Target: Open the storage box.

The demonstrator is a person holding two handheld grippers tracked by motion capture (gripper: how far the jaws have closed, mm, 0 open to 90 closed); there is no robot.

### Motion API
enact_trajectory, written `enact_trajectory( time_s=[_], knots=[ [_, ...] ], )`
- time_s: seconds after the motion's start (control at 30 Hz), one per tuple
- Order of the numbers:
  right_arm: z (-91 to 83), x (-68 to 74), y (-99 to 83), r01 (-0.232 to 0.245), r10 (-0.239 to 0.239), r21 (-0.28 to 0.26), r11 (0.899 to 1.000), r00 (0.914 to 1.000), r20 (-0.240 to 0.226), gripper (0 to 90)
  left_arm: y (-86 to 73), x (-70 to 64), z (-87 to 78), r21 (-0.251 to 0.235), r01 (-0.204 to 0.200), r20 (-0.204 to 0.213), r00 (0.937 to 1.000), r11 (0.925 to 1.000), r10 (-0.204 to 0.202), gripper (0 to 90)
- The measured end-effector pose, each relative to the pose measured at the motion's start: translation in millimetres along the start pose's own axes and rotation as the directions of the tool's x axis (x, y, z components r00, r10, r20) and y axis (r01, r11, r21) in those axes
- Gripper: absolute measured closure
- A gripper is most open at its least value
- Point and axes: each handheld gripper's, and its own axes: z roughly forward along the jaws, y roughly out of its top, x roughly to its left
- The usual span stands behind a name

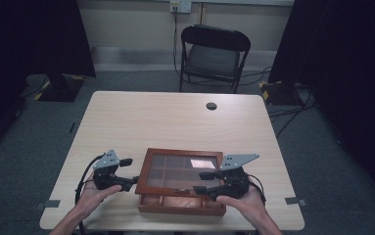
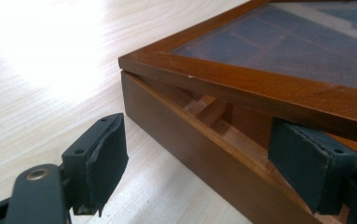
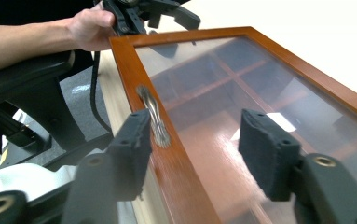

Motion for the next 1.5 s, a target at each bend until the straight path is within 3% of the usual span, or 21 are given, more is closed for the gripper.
enact_trajectory(
  time_s=[0.1,0.17,0.2,0.37,0.63,0.87,0.93,1.1,1.3,1.5],
  knots=[
    [-7.8,-3.3,-7.2,-0.009,0.009,-0.013,1.000,0.9999,0.010,34.8,2.6,0.1,-1.4,-0.022,0.023,0.005,0.9997,0.9995,-0.023,19.4],
    [-10.6,-3.6,-9.3,-0.012,0.012,-0.018,1.000,0.9998,0.014,34.2,3.6,0.7,-2.0,-0.029,0.024,0.005,0.9997,0.9993,-0.024,19.5],
    [-15.7,-4.7,-13.2,-0.012,0.013,-0.036,0.999,0.9995,0.027,27.2,5.8,0.1,-2.4,-0.047,0.038,0.019,0.9991,0.9982,-0.038,19.9],
    [-22.5,-6.9,-18.0,-0.026,0.029,-0.049,0.998,0.9974,0.067,20.2,11.1,-2.4,-2.1,-0.059,0.030,0.024,0.9993,0.9978,-0.028,19.5],
    [-28.7,-11.8,-20.5,0.001,0.010,-0.087,0.996,0.9916,0.129,15.6,18.0,-6.5,0.3,-0.067,0.025,0.032,0.9992,0.9975,-0.023,18.9],
    [-30.8,-15.7,-12.6,0.020,-0.006,-0.098,0.995,0.9900,0.141,15.0,27.9,-2.8,-1.2,-0.095,0.046,0.043,0.9982,0.9944,-0.042,19.9],
    [-30.3,-16.8,-11.0,0.023,-0.008,-0.095,0.995,0.9864,0.164,15.0,30.4,-2.0,-1.7,-0.087,0.032,0.040,0.9988,0.9957,-0.028,19.9],
    [-28.3,-23.1,-10.7,0.006,0.013,-0.111,0.994,0.9852,0.171,14.7,32.0,-0.1,-1.3,-0.102,0.045,0.051,0.9979,0.9938,-0.040,20.3],
    [-27.0,-32.3,-9.4,-0.009,0.031,-0.121,0.993,0.9834,0.179,15.6,38.4,-0.1,0.8,-0.107,0.024,0.061,0.9980,0.9940,-0.017,27.5],
    [-30.8,-42.4,-7.8,-0.029,0.057,-0.148,0.988,0.9803,0.189,23.2,46.6,-0.6,7.6,-0.120,0.016,0.065,0.9979,0.9926,-0.008,28.6]
  ],
)
